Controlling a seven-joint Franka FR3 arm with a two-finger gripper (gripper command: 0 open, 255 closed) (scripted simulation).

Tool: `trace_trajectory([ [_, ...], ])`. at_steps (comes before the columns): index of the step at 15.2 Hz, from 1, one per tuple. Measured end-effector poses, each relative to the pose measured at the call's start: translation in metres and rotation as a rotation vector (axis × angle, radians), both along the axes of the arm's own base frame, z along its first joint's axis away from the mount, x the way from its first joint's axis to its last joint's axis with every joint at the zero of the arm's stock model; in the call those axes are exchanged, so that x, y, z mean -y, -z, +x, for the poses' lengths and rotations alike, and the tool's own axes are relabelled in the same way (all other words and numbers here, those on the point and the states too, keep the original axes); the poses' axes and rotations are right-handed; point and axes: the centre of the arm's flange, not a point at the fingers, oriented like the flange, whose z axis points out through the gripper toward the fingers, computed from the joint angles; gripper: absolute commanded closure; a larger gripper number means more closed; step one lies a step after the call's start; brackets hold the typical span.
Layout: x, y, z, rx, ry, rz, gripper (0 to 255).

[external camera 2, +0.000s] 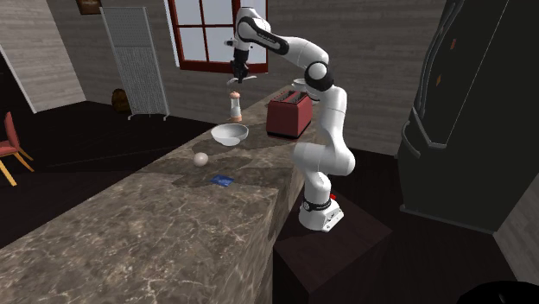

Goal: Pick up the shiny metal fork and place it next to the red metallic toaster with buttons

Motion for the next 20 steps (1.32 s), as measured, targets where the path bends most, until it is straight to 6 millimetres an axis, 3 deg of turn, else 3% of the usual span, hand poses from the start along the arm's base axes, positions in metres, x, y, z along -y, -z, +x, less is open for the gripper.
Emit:
trace_trajectory([
  [20,0.003,0.104,-0.001,-0.001,0.0,0.0,255],
])
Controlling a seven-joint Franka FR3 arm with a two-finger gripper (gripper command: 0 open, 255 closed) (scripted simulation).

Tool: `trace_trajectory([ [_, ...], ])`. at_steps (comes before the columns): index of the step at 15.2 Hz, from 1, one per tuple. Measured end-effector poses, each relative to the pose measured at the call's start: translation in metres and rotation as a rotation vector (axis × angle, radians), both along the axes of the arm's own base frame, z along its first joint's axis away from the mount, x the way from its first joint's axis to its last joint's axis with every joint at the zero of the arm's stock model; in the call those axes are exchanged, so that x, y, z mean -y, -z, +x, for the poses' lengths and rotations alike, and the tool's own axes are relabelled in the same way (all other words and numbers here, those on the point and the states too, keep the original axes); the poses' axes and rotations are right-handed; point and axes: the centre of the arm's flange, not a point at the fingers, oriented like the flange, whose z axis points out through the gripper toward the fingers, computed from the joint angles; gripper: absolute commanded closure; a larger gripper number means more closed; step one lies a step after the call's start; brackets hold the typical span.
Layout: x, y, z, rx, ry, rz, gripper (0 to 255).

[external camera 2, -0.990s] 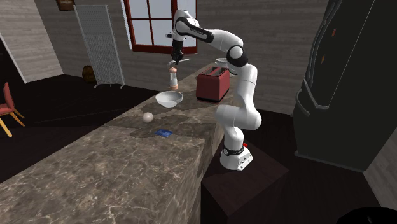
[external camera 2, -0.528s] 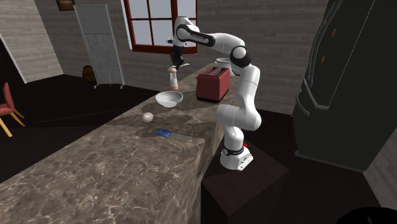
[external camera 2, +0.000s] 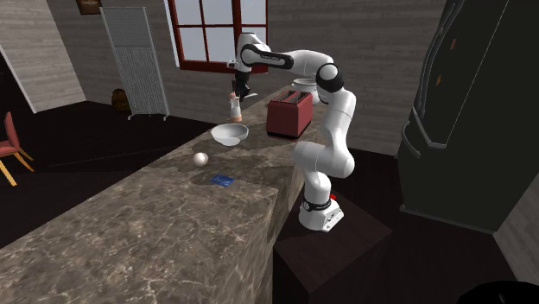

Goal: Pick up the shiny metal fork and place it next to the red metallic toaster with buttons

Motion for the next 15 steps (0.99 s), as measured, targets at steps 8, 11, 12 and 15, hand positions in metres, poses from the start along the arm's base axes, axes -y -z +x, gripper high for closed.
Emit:
trace_trajectory([
  [8,0.0,0.042,0.0,0.0,0.0,0.0,255],
  [11,0.0,0.058,0.0,0.0,0.0,0.0,255],
  [12,0.0,0.063,0.0,0.0,0.0,0.0,255],
  [15,0.001,0.08,0.001,0.0,0.0,0.0,255],
])
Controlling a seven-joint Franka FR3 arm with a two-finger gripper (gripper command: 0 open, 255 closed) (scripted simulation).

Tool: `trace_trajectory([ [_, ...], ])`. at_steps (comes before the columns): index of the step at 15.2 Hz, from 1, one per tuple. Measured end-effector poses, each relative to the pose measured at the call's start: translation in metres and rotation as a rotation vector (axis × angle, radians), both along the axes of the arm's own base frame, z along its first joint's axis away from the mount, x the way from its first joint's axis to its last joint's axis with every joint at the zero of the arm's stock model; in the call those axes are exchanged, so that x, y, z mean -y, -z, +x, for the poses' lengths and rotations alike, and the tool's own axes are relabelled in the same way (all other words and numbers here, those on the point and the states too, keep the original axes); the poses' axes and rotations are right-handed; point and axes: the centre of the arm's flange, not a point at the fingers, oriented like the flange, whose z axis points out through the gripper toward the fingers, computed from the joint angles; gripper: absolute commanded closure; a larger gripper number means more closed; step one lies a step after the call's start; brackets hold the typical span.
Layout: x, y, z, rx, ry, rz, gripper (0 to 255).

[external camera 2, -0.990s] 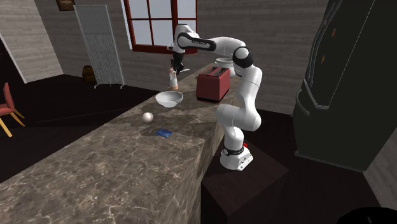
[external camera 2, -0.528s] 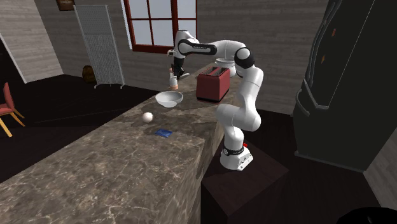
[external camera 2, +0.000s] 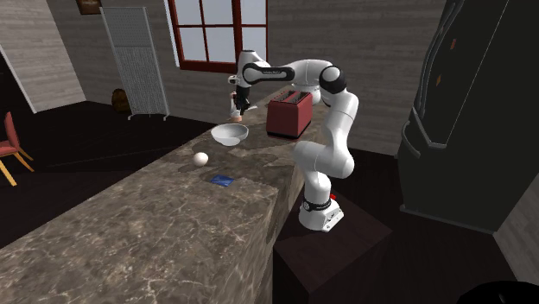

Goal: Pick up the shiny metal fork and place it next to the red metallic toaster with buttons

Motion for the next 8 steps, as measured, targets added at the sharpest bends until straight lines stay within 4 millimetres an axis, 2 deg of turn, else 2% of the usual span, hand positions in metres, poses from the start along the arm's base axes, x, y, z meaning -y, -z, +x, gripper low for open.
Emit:
trace_trajectory([
  [8,-0.001,0.042,-0.001,0.0,0.0,0.0,255],
])
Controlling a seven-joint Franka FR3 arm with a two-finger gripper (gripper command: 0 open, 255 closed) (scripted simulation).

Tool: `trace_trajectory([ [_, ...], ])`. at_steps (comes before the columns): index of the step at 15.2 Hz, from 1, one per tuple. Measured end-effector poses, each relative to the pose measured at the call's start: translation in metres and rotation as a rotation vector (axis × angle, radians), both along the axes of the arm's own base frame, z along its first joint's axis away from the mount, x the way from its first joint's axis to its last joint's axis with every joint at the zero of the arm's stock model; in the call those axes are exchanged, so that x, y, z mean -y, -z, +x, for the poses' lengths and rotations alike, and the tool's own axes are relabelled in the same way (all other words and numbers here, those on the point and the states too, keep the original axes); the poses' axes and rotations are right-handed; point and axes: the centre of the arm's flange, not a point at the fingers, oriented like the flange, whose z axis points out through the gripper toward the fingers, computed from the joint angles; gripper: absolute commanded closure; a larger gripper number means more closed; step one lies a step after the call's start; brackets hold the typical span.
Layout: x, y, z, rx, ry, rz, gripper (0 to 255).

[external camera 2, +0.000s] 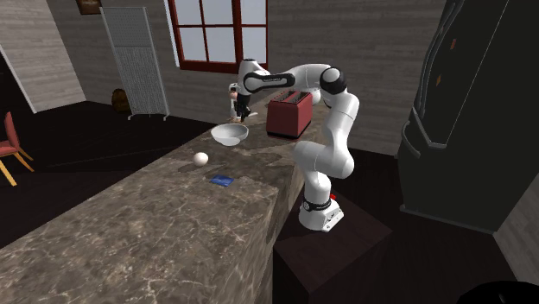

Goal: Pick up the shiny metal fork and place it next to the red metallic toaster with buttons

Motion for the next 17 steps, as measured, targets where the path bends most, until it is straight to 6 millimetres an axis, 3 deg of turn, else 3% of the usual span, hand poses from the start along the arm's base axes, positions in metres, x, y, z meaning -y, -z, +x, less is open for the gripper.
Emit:
trace_trajectory([
  [5,0.0,0.026,0.0,0.0,0.0,0.0,255],
  [11,-0.001,0.031,0.0,0.0,0.0,0.0,255],
  [12,-0.001,0.031,0.0,0.0,0.0,0.0,0],
  [17,-0.001,0.031,0.0,0.0,0.0,-0.001,0],
])
